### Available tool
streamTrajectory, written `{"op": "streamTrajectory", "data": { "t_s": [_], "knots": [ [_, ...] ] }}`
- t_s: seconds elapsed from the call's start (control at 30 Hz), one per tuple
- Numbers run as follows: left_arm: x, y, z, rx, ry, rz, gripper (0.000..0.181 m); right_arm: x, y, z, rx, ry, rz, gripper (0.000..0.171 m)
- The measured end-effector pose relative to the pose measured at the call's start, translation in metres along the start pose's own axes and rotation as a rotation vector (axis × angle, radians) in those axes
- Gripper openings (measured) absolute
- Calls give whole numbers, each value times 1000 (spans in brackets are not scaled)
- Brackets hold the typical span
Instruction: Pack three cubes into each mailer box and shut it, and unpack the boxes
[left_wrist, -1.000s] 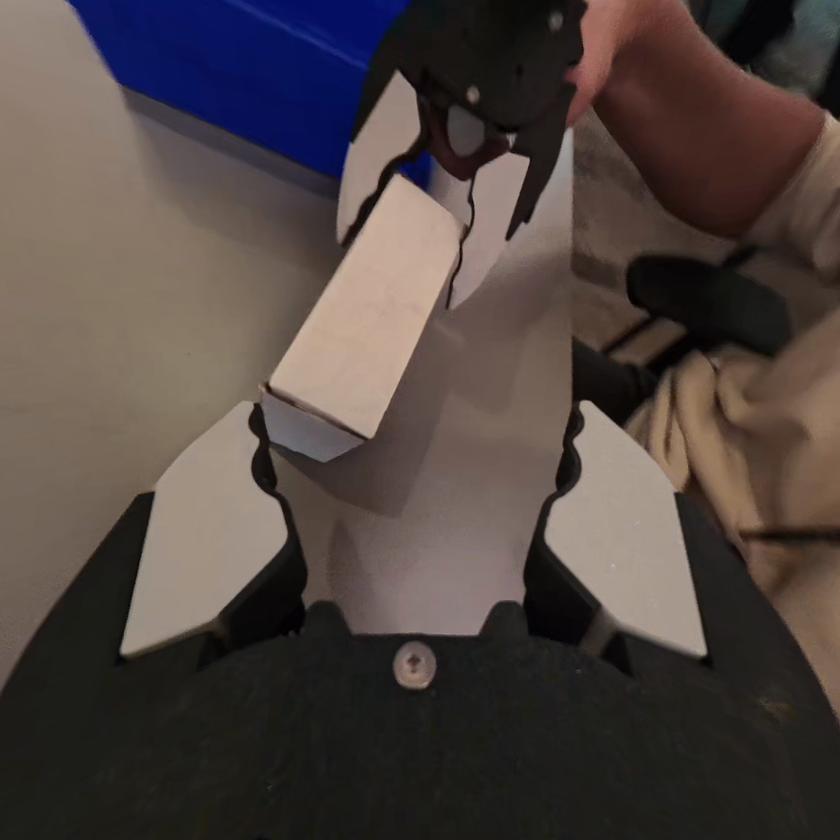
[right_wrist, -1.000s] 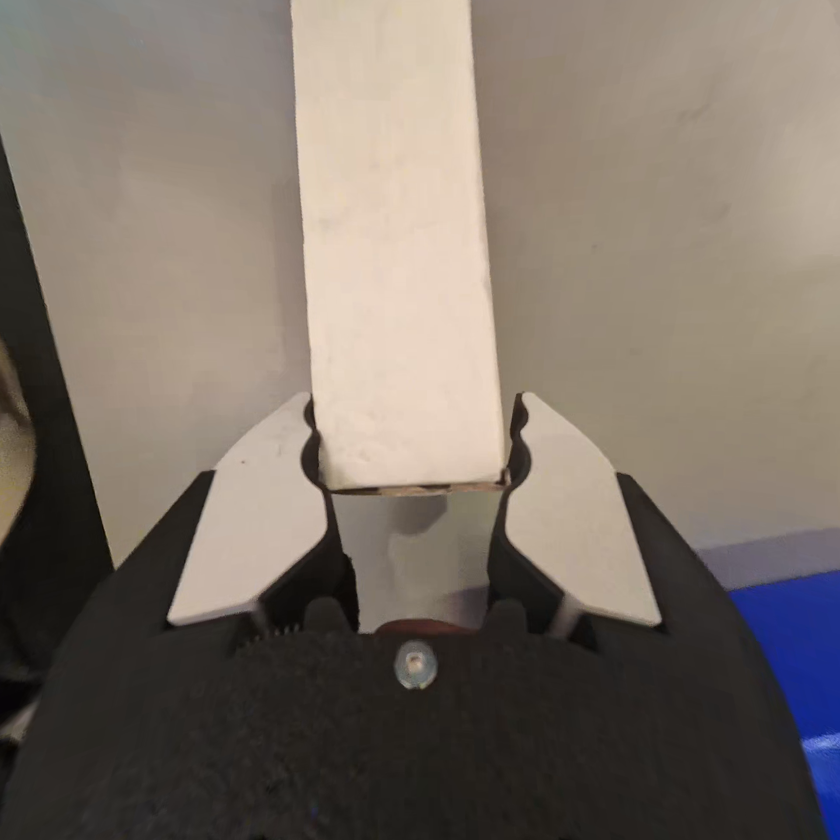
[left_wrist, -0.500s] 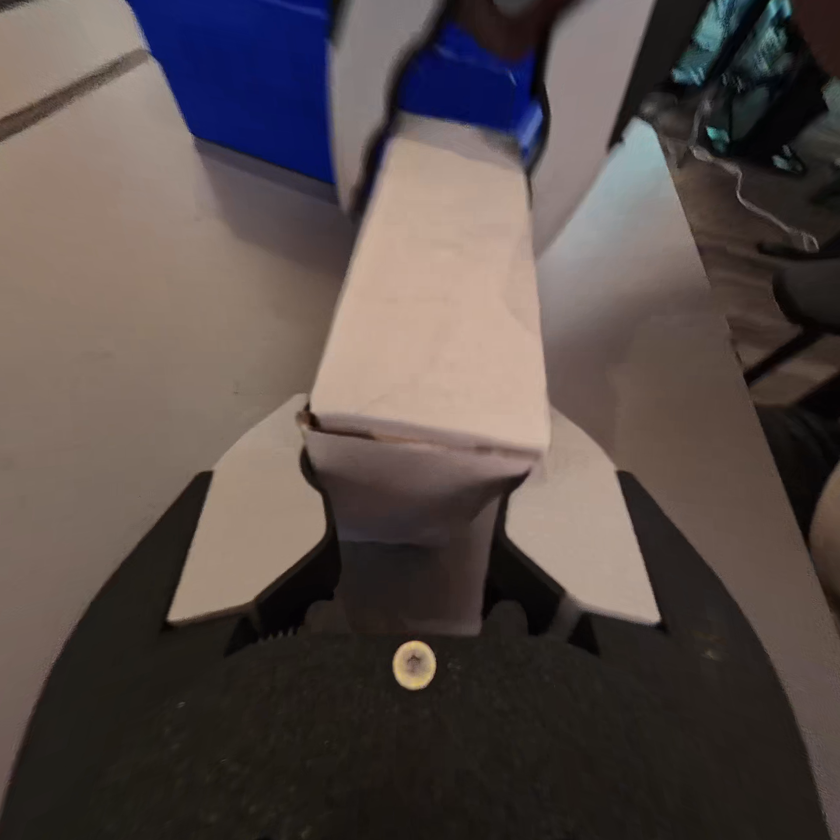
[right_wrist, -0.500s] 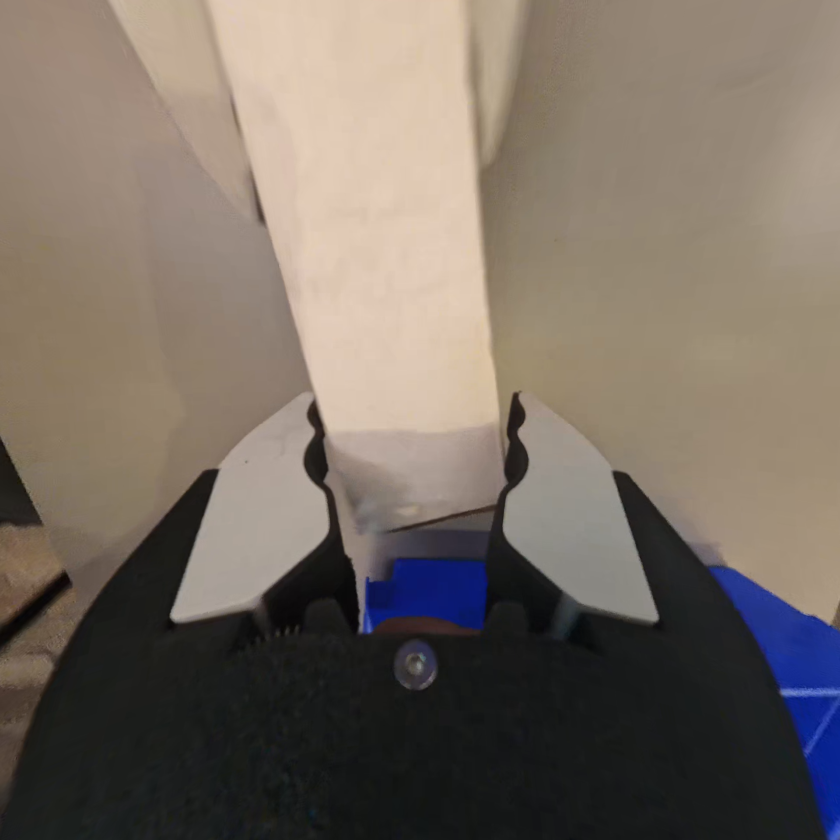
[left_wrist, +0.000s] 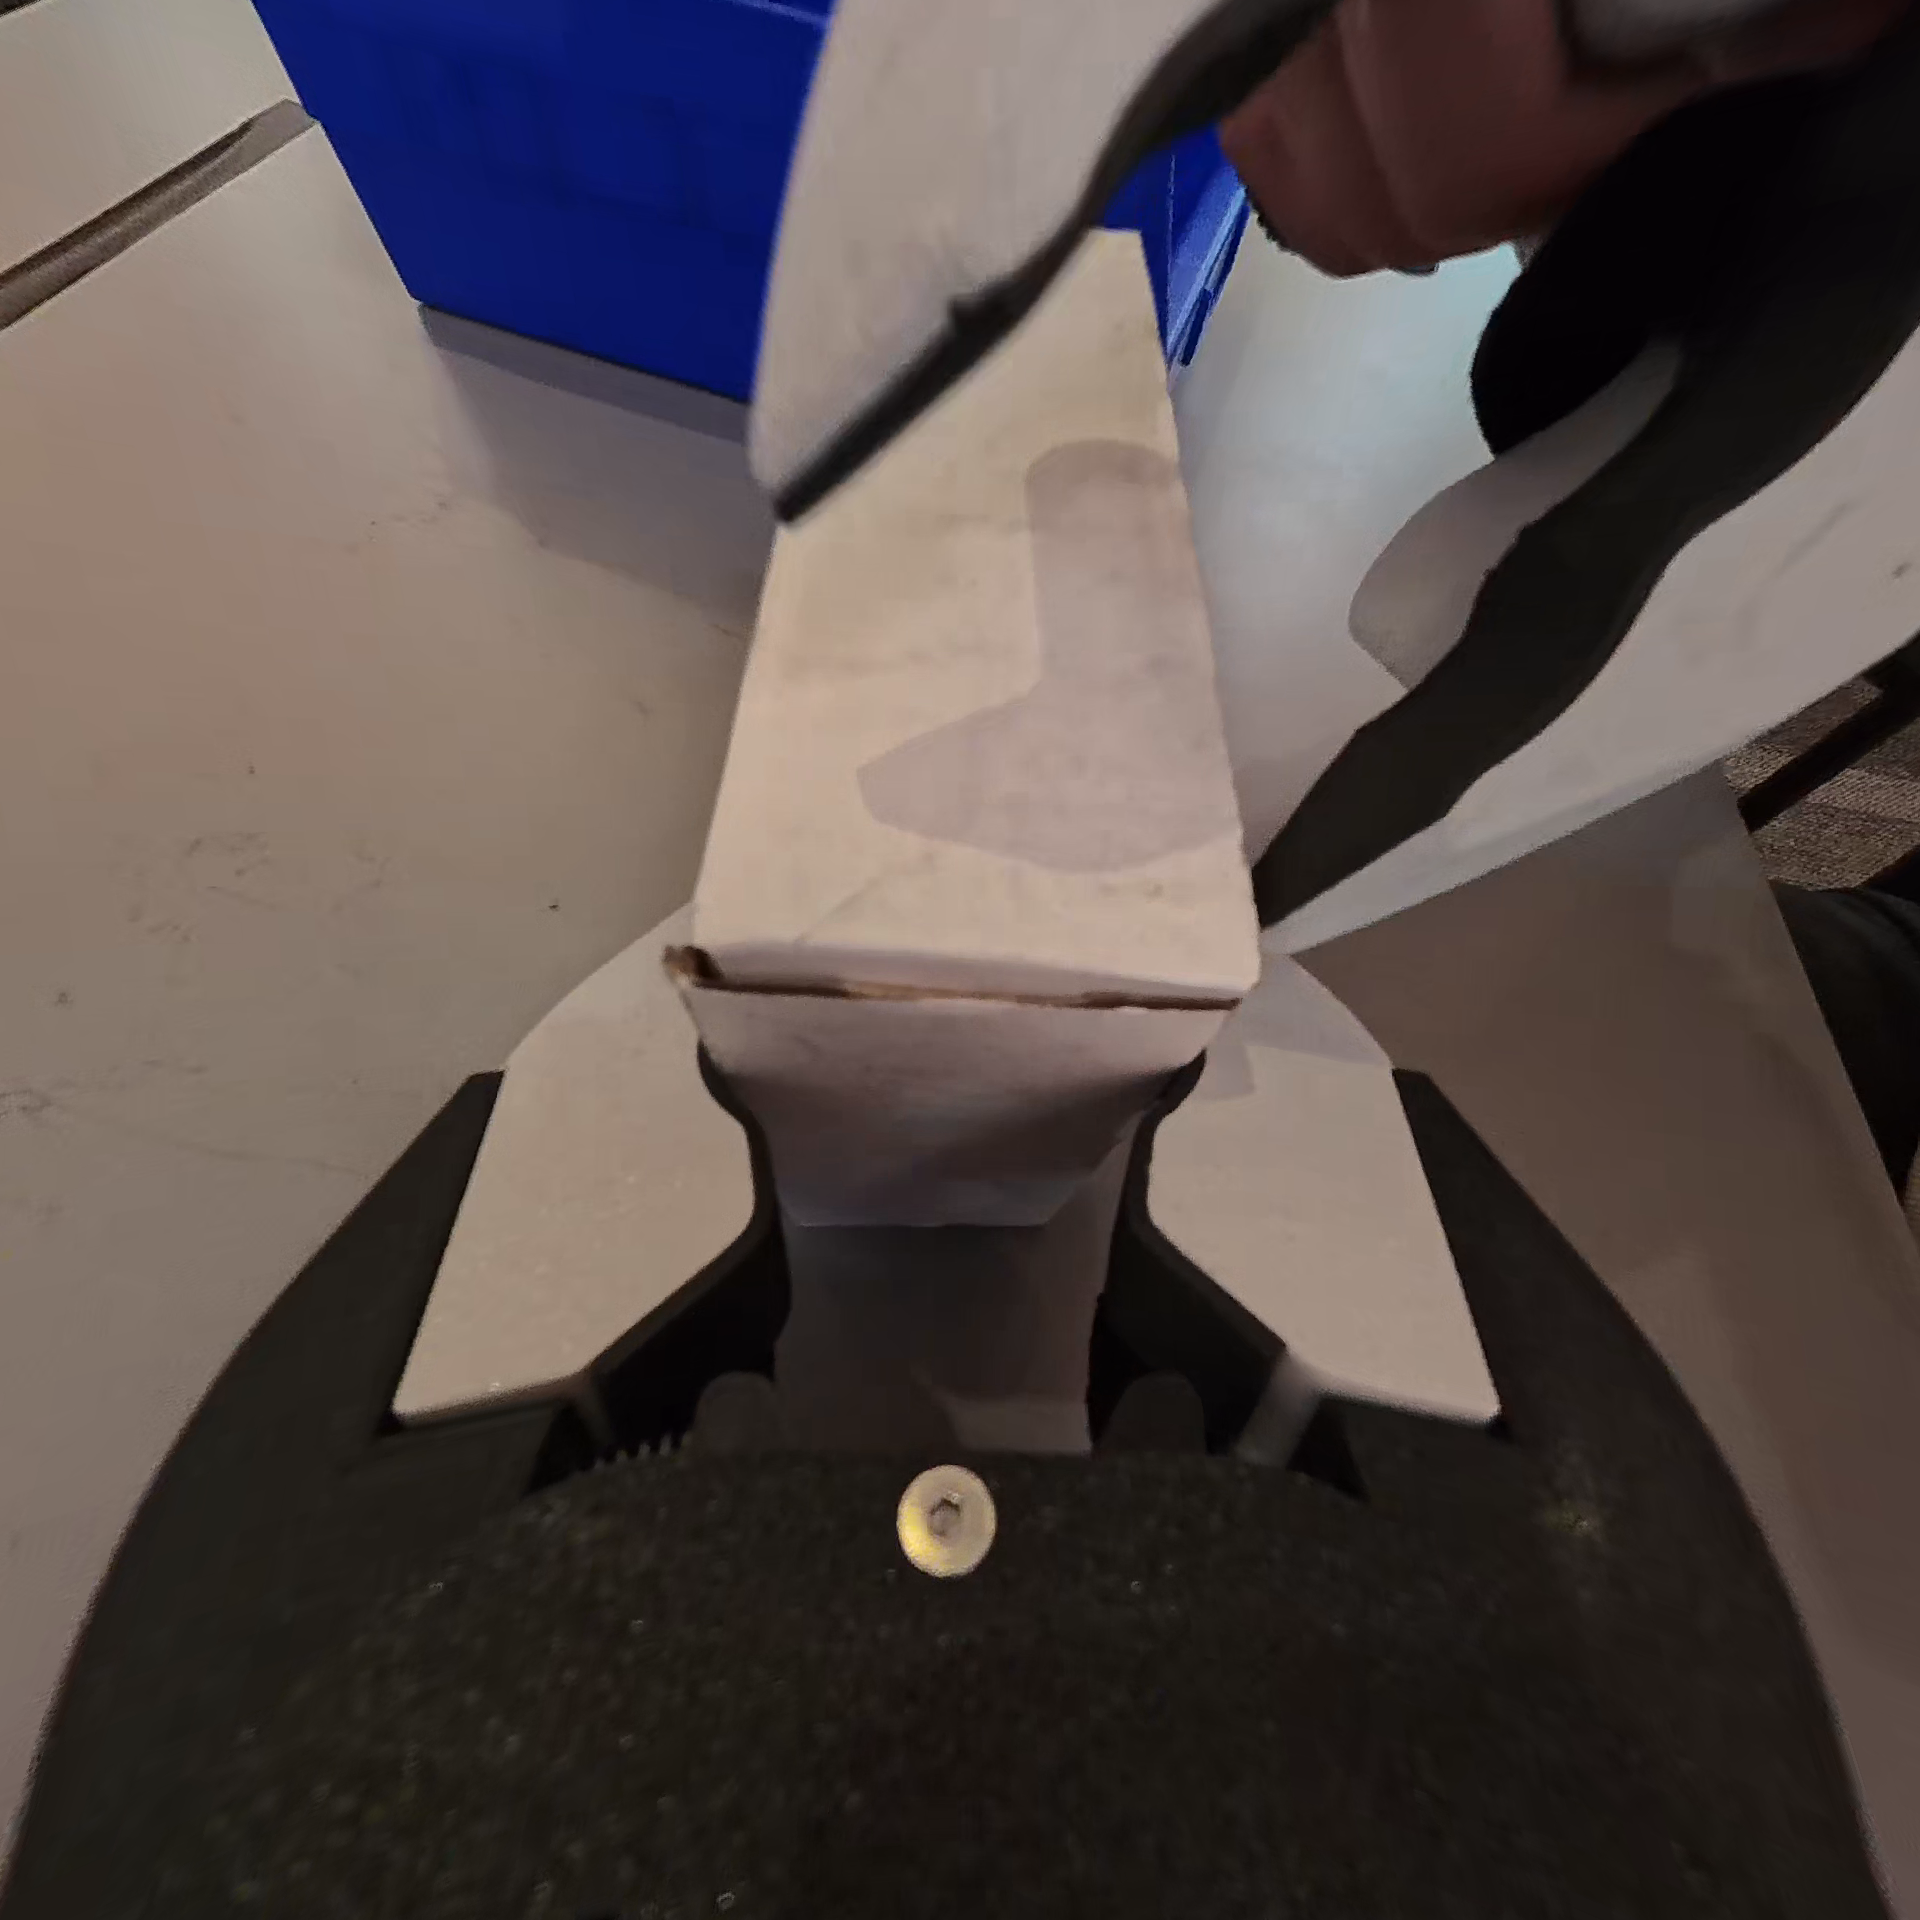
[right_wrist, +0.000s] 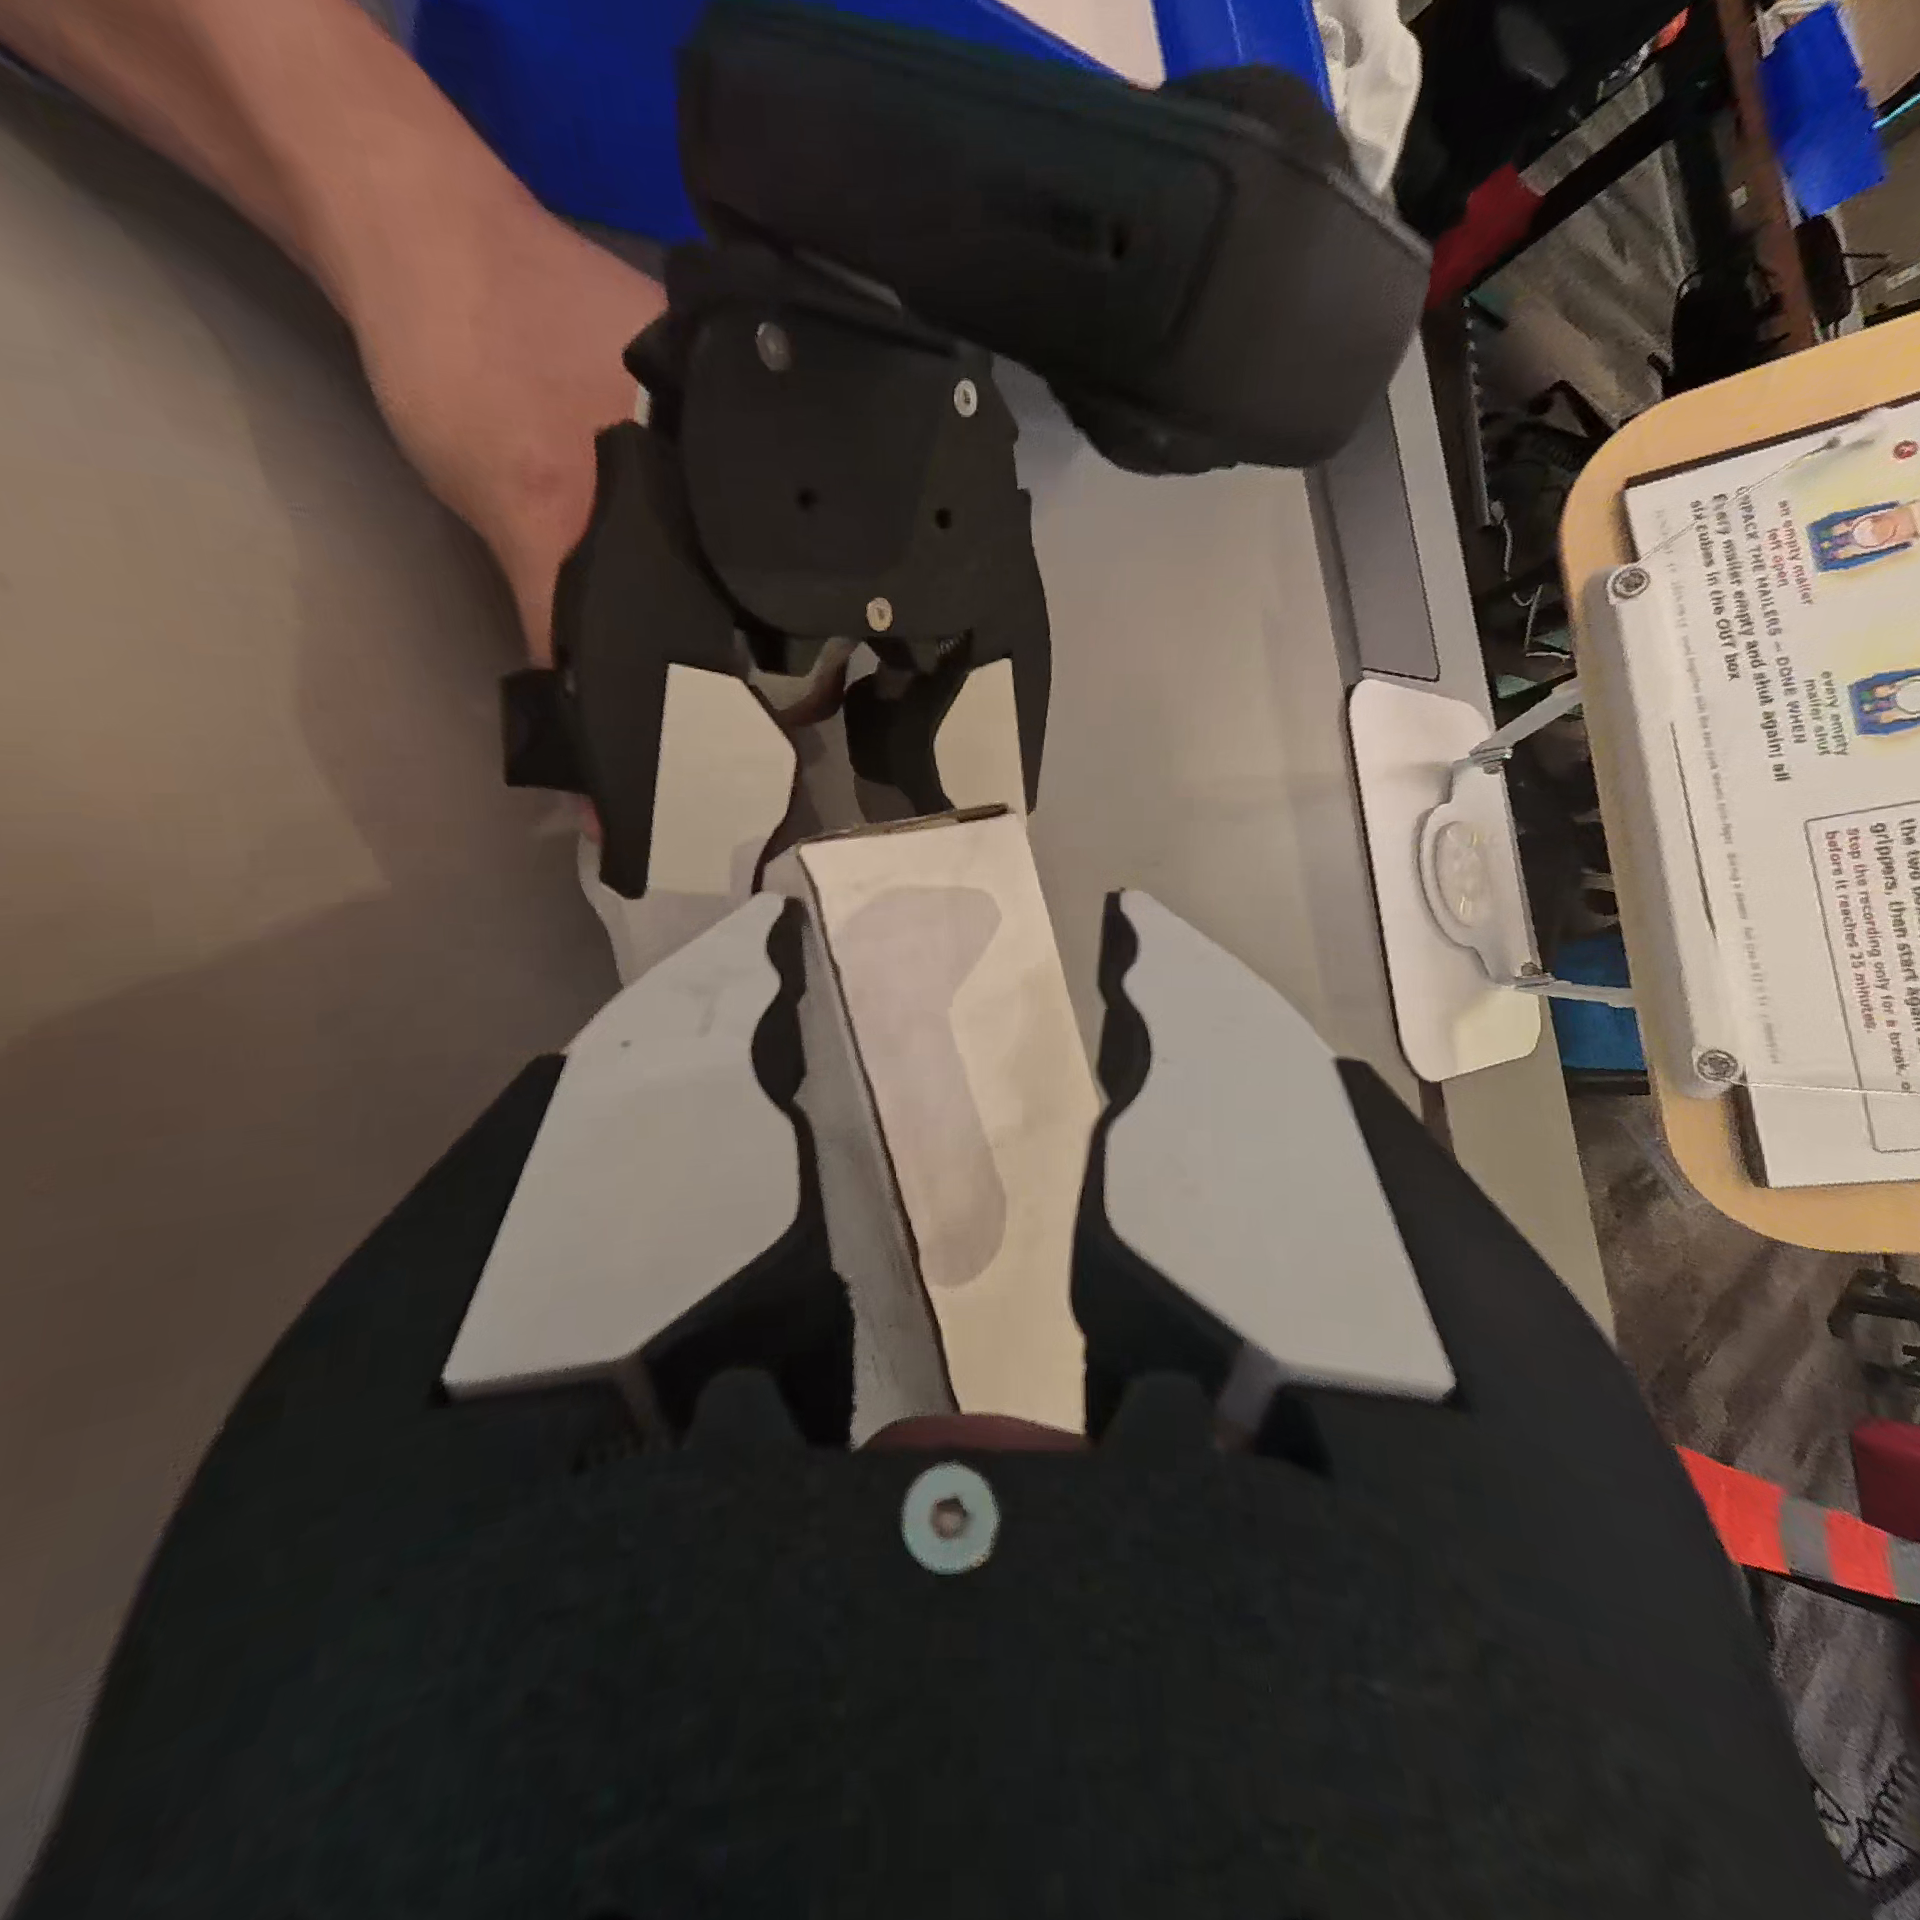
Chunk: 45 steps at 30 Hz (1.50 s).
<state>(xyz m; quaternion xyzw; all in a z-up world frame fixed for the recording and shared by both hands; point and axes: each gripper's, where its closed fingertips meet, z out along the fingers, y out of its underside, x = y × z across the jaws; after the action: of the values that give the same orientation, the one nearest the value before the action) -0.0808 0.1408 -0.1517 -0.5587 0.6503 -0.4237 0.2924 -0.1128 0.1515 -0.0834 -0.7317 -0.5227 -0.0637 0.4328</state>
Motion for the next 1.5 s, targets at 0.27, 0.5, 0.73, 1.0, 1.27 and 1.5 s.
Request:
{"op": "streamTrajectory", "data": {
  "t_s": [0.27,0.5,0.73,1.0,1.27,1.5],
  "knots": [
    [-1,0,0,0,-13,11,74,6,-2,-3,12,32,8,63],
    [-1,0,0,0,-19,13,74,17,-8,-7,33,73,24,62],
    [-4,0,-1,4,-21,-5,74,31,-15,-13,15,205,-45,65],
    [-16,5,-10,1,-58,-4,74,35,38,-55,-102,245,-118,55],
    [-15,5,-11,-2,-47,-1,74,50,91,-52,-233,176,-90,59],
    [-15,8,-14,-6,-44,38,74,69,78,-54,-186,224,-49,75]
  ]
}}
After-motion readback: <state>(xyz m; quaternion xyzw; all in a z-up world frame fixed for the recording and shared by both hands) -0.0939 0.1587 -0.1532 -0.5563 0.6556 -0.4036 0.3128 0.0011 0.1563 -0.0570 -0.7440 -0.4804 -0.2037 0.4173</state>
